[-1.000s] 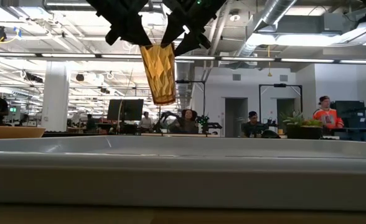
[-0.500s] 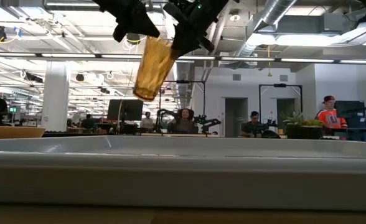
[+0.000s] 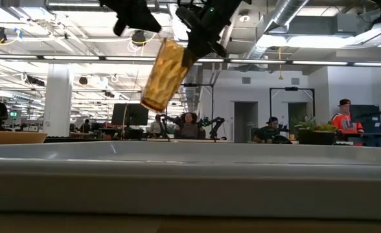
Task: Pick and place plate/cup/fork/spoon on tray
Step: Put the orange glass on top of the gray serving tray
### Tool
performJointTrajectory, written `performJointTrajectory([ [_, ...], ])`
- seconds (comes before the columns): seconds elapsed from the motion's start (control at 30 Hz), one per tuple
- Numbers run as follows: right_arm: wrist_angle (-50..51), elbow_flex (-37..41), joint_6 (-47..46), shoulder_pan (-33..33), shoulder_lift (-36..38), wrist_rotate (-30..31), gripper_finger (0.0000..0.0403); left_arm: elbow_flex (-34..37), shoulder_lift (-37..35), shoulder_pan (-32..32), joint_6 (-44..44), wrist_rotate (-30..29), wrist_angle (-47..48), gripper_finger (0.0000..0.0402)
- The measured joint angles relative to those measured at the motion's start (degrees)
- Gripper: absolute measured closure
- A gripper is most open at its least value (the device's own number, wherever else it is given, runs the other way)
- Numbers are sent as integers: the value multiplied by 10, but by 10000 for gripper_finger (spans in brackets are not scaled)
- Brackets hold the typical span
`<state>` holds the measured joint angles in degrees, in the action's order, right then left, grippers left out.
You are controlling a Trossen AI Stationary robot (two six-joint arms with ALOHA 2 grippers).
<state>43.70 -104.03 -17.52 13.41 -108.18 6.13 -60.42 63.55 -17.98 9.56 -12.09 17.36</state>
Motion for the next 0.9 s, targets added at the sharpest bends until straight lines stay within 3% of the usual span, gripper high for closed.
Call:
performJointTrajectory([
  [0.17, 42, 0, 0, 2, 4, -17, 395, 0, -55, 0, -12, -27, 39, 310],
  [0.4, 105, -1, 0, 3, 41, -47, 396, 0, -96, 0, 62, -52, 157, 223],
  [0.57, 186, -1, 0, 3, 80, -47, 396, 0, -93, 0, 88, -45, 209, 212],
  [0.9, 362, 15, -33, -30, 157, -2, 393, 0, -92, 0, 102, -20, 209, 217],
])
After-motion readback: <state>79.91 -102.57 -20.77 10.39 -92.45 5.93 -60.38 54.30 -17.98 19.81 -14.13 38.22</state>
